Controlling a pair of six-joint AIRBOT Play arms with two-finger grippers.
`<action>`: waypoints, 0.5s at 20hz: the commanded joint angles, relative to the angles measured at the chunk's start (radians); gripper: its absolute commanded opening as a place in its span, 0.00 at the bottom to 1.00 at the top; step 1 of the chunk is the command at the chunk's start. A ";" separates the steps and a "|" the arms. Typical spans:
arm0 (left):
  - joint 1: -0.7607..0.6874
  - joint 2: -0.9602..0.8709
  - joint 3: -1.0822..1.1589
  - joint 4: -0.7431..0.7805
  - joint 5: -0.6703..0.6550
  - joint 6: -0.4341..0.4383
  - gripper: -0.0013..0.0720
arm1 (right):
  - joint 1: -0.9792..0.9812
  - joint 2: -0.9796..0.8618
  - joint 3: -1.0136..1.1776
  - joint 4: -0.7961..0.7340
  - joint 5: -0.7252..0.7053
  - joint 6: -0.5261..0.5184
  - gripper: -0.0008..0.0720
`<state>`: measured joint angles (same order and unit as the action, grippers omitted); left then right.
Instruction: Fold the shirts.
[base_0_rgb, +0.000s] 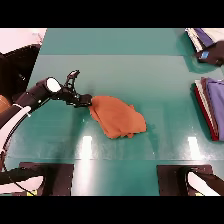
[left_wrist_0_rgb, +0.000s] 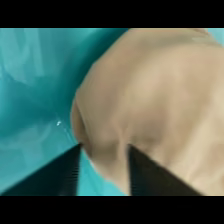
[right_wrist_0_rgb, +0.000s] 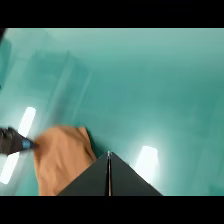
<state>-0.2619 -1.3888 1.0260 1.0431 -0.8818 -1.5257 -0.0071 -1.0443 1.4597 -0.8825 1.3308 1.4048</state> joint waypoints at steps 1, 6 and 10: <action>0.002 -0.023 -0.006 -0.035 0.077 0.007 0.08 | 0.000 0.041 -0.215 -0.075 0.009 0.001 0.03; 0.002 -0.012 0.056 -0.032 0.037 0.010 0.06 | 0.051 0.005 -0.636 -0.066 0.006 0.000 0.75; 0.002 -0.012 0.081 -0.029 0.021 0.016 0.06 | 0.241 -0.143 -0.822 0.116 -0.150 -0.067 0.74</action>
<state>-0.2607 -1.4006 1.0897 1.0119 -0.8471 -1.5135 0.1268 -1.1057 0.7780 -0.8776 1.2808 1.3876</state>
